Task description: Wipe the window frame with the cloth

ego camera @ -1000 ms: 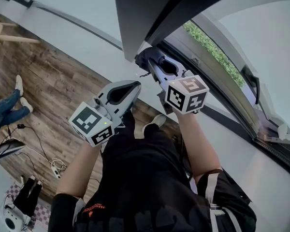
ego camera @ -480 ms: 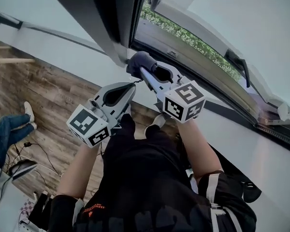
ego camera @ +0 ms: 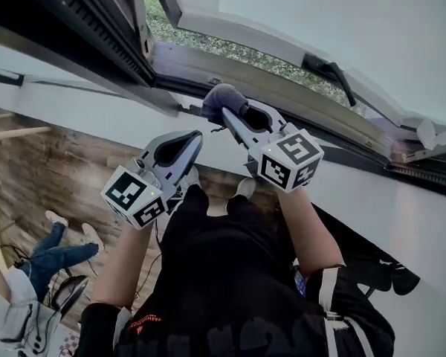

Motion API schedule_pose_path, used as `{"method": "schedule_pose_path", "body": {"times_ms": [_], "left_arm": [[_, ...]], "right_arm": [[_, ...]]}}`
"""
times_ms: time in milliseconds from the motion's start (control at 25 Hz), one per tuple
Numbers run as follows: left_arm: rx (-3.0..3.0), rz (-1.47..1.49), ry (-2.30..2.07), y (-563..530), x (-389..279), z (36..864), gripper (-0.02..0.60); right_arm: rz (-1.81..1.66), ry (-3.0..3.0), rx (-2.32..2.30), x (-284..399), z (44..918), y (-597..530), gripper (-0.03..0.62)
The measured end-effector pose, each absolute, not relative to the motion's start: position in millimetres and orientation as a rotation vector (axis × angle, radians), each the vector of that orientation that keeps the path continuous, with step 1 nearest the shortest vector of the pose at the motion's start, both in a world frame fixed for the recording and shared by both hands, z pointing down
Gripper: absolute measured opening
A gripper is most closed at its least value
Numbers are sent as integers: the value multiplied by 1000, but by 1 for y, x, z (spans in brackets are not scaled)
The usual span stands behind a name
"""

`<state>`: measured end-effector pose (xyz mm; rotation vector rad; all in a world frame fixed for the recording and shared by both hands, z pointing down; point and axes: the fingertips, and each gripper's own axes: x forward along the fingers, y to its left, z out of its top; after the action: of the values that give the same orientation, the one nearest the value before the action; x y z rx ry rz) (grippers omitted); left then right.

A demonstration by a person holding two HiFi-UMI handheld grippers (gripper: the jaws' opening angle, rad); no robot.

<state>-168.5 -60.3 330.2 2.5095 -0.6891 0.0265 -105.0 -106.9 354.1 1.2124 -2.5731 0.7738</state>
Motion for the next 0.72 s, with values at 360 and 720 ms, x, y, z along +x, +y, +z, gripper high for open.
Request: {"method": "schedule_pose_path", "body": {"times_ms": [360, 720], "left_arm": [[2613, 76, -541, -52, -87, 308, 18], [2660, 106, -402, -41, -19, 296, 18]], "right_arm": [[725, -2562, 1463, 0, 318, -85, 98], [718, -2460, 1695, 94, 309, -58, 98]]}}
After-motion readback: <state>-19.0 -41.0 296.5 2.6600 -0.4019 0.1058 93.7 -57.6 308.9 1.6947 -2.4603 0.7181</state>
